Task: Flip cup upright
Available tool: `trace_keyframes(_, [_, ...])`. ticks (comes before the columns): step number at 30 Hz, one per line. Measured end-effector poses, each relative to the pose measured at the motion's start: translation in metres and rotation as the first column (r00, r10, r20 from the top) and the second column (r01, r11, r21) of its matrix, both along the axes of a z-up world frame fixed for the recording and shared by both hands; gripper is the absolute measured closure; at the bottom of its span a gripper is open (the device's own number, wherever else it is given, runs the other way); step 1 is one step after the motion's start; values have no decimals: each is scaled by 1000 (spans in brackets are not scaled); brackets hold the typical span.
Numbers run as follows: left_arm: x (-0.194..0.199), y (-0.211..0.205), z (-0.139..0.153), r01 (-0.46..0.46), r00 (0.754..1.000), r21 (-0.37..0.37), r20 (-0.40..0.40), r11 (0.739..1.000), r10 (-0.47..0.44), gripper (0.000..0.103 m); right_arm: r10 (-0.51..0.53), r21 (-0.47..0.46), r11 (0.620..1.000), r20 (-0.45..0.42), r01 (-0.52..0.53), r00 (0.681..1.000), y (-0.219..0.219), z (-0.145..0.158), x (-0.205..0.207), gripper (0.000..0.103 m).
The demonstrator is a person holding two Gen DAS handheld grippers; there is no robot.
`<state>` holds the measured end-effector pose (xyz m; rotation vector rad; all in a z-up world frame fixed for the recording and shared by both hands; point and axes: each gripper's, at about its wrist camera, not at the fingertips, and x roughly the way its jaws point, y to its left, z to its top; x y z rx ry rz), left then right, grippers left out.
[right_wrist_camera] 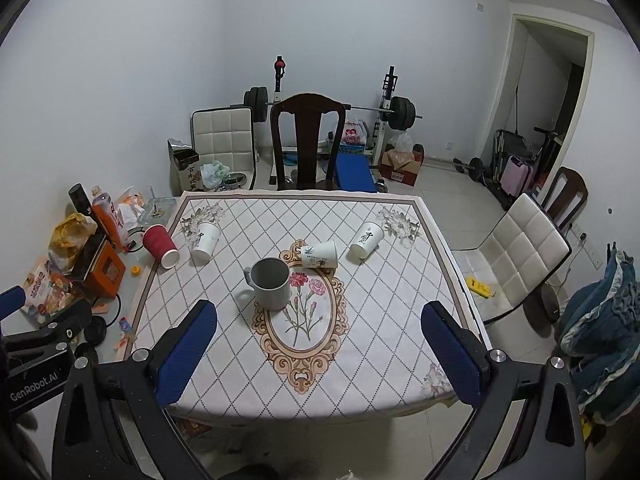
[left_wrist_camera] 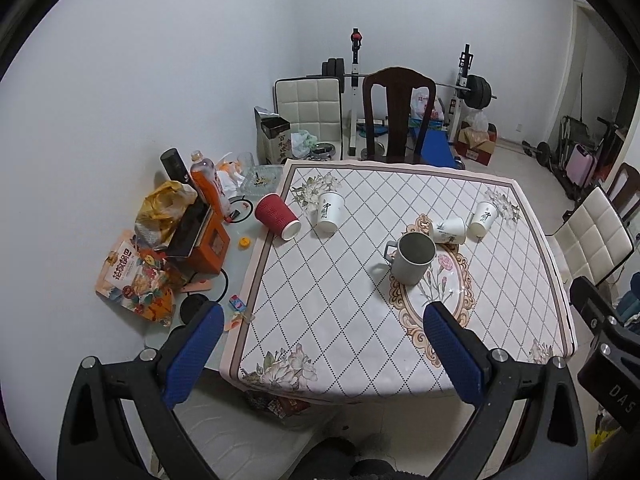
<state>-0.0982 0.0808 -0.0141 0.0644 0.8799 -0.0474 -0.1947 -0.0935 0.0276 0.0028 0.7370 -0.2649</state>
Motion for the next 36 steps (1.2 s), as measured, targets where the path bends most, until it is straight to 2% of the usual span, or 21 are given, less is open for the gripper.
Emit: trace_keyframes(36, [-11, 2, -1, -7, 1000, 5, 0, 1000, 7, 1, 41, 25, 999, -38, -40, 998, 0, -13, -5, 0])
